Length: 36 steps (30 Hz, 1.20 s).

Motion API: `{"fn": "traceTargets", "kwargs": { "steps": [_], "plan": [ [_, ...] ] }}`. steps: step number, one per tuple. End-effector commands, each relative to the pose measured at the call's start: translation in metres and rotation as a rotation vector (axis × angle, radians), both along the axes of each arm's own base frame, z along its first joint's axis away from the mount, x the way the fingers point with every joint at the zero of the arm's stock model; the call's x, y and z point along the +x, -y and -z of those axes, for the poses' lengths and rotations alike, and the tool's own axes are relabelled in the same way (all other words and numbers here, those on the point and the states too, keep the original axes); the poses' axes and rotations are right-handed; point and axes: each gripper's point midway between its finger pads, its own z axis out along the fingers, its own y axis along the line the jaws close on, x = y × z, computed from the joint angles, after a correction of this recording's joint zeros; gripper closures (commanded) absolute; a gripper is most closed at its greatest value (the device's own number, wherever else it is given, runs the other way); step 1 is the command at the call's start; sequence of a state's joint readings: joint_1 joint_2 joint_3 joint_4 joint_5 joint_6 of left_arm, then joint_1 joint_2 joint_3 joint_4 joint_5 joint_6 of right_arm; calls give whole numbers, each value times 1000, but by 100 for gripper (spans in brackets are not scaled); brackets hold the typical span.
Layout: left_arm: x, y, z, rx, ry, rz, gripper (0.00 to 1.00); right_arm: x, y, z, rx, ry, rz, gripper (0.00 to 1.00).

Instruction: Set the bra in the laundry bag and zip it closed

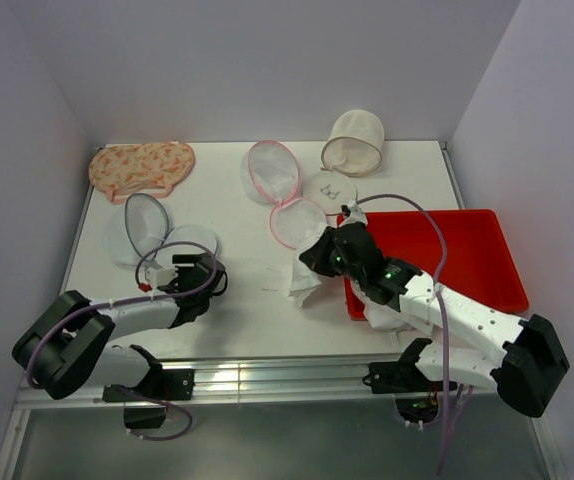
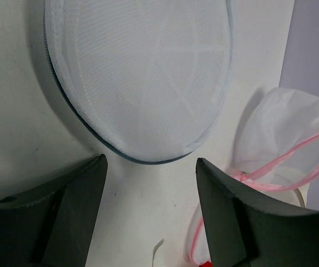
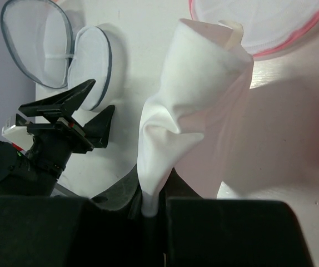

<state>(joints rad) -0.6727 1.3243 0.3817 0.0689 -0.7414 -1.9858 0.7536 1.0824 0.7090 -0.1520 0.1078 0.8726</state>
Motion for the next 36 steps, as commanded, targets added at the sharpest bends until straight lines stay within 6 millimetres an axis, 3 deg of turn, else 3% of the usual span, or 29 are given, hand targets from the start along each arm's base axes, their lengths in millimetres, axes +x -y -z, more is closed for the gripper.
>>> {"fn": "traceTargets", "kwargs": {
  "steps": [1,6,12,19,20,22,23,25,26,29,35,36],
  "plan": [
    [-2,-20,10,-54,6,-130,27,2,3,-13,21,46,1,100],
    [2,-28,20,-53,-18,-153,29,2,4,-15,23,54,5,100],
    [9,-31,21,-31,-14,-141,42,2,6,-18,22,66,9,100],
    [19,-26,0,137,-24,-11,75,3,11,-22,21,83,25,100],
    [25,-22,-14,143,0,8,80,2,11,-23,23,85,27,100],
    [22,-20,-20,246,-47,93,97,2,13,-26,26,94,30,100],
    [29,-12,-38,245,-28,129,100,2,13,-28,27,98,31,100],
    [25,-10,-45,337,-78,224,100,3,14,-34,32,110,30,100],
    [28,-1,-62,331,-55,268,100,2,15,-36,30,112,31,100],
    [25,8,-88,397,-38,397,100,3,18,-49,30,137,37,100],
    [3,35,-138,465,-25,711,100,5,32,-89,27,215,52,100],
    [-1,38,-146,468,-14,749,100,5,34,-103,40,240,55,100]
  ]
}}
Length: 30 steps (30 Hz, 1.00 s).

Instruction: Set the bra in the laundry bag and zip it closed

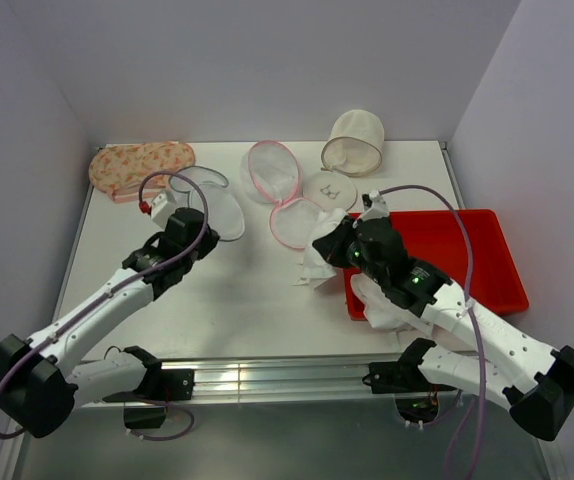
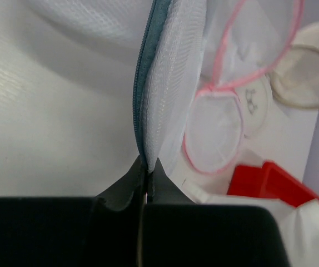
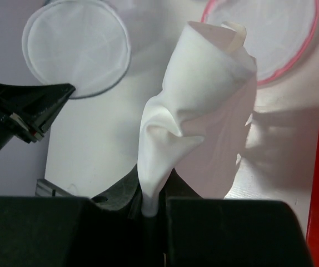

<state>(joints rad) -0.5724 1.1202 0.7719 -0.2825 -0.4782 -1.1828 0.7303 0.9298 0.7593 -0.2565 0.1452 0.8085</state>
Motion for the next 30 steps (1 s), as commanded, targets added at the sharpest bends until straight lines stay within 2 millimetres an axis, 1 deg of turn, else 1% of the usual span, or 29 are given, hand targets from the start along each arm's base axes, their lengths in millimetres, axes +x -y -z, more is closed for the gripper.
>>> {"fn": "traceTargets", "kwargs": {
  "steps": [1,2,3,4,5,6,7,8,9,10,11,13,14,16,17,19,20,21,23,24,26,27,29,30],
  "plan": [
    [-25,22,-37,76,-14,295,100,8,12,-59,26,134,27,100],
    [-35,24,-45,70,-16,338,100,8,13,-65,27,144,27,100],
    [-41,27,-52,63,-12,375,100,8,14,-77,40,165,26,100],
    [-48,33,-66,45,2,425,100,7,15,-82,39,176,15,100],
    [-57,31,-71,42,-1,453,100,6,15,-93,50,194,12,100],
    [-63,32,-75,42,-2,480,100,6,16,-96,49,199,12,100],
    [-70,35,-84,36,3,521,100,6,16,-100,52,208,3,100],
    [-80,34,-83,36,-18,552,100,5,15,-109,60,224,-3,100],
    [-85,36,-86,37,-13,587,100,6,15,-112,54,231,-7,100],
    [-98,46,-90,-7,-16,669,100,6,14,-115,55,235,-16,100],
    [-107,52,-90,-28,-22,722,100,6,14,-124,63,252,-20,100],
    [-125,63,-85,-63,-38,830,100,6,15,-132,61,272,-27,100],
    [-138,71,-86,-100,-49,906,100,7,16,-141,69,288,-22,100],
    [-147,76,-80,-107,-65,970,100,8,17,-149,68,307,-21,100],
    [-155,80,-81,-131,-73,1014,100,9,18,-158,75,321,-18,100],
    [-159,89,-82,-157,-72,1076,100,13,21,-164,69,333,-8,100],
    [-164,94,-84,-177,-77,1117,100,15,22,-171,71,342,-6,100],
    [-164,98,-89,-178,-62,1139,100,17,25,-175,69,352,4,100],
    [-167,108,-89,-179,-73,1194,100,18,29,-181,66,360,12,100],
    [-170,111,-90,-180,-72,1224,100,20,31,-182,61,364,20,100],
    [-173,110,-83,-174,-101,1237,100,22,32,-182,58,365,24,100],
    [-176,109,-75,-167,-122,1244,100,24,32,-180,53,362,23,100],
    [-182,103,-63,-158,-166,1237,100,28,29,-170,46,342,15,100],
    [-186,98,-49,-149,-205,1229,100,26,23,-166,62,328,-15,100]
  ]
}}
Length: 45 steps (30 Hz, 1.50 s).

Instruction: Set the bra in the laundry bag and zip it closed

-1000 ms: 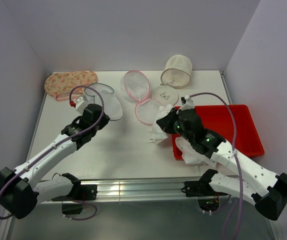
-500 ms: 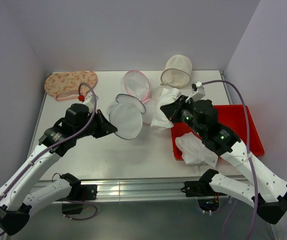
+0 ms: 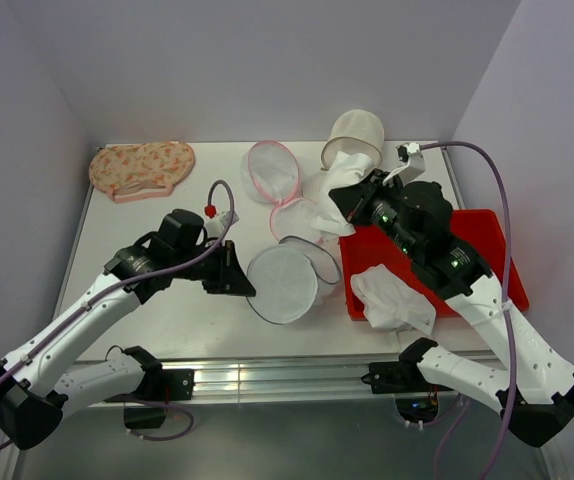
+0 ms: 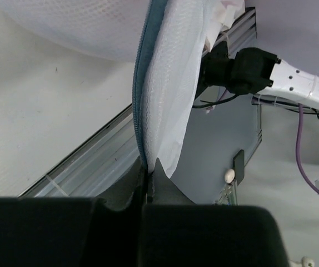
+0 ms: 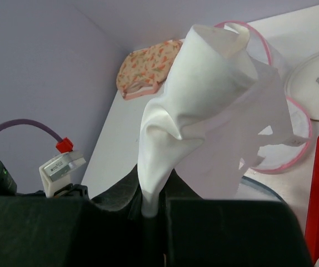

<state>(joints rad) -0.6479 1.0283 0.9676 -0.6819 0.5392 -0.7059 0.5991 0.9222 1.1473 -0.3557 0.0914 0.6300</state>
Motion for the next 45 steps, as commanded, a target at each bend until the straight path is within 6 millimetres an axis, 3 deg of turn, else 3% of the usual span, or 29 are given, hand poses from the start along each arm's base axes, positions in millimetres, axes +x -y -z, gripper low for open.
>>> {"fn": "traceTargets", "kwargs": {
  "steps": [1,6,10,13,17,21,22,30,36,39,45],
  "plan": [
    [-15,-9,12,18,6,52,100,2,-13,3,15,8,-62,100],
    [-38,-30,57,122,-103,37,100,-5,-36,45,87,-76,-166,100],
    [-50,-52,77,211,-145,-5,100,-18,-53,79,124,-125,-248,100],
    [-56,-62,86,261,-179,-31,100,-30,-63,87,115,-140,-282,100],
    [-50,-72,95,315,-189,-69,100,-39,-58,82,115,-118,-270,100],
    [-39,-76,100,335,-204,-90,100,-42,-42,63,98,-66,-224,100],
    [-37,-75,100,333,-201,-89,100,-45,-41,50,111,-39,-239,100],
    [-20,-68,94,339,-188,-74,100,-88,-64,0,154,81,-483,100],
    [-13,-67,87,347,-172,-70,100,-112,-85,0,118,87,-614,100],
    [-9,-68,85,354,-165,-67,100,-120,-93,13,95,72,-653,100],
    [-8,-68,83,353,-164,-67,100,-116,-92,32,51,45,-625,100]
  ]
}}
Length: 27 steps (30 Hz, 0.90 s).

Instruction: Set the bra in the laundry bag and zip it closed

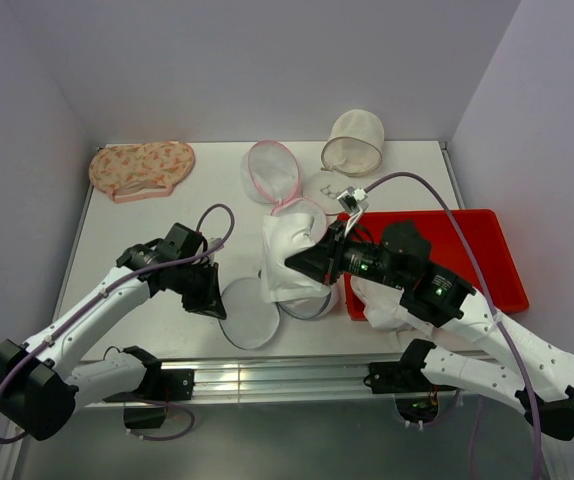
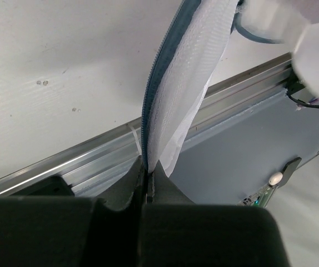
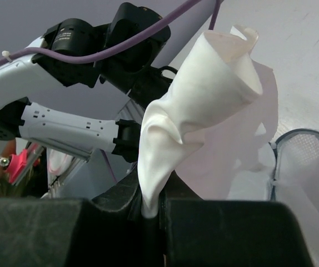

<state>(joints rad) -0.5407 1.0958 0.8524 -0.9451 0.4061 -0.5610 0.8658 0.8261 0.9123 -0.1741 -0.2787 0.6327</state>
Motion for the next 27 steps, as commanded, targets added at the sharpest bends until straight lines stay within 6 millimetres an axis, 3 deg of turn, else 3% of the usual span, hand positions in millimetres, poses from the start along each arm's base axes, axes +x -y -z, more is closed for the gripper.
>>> {"fn": "traceTargets", "kwargs": {
  "steps": [1,7,13,22,27],
  "plan": [
    [6,1,-11,-10,42,19,100,6,1,-1,-15,53,19,100],
    [5,-1,-12,-7,47,19,100,22,0,27,-109,45,73,100],
    [4,-2,-14,-7,47,23,100,23,-7,52,-165,56,30,100],
    [4,-1,-22,-14,54,27,100,31,2,87,-285,123,67,100],
    [6,2,-26,-34,58,31,100,26,-11,111,-370,164,41,100]
  ]
}}
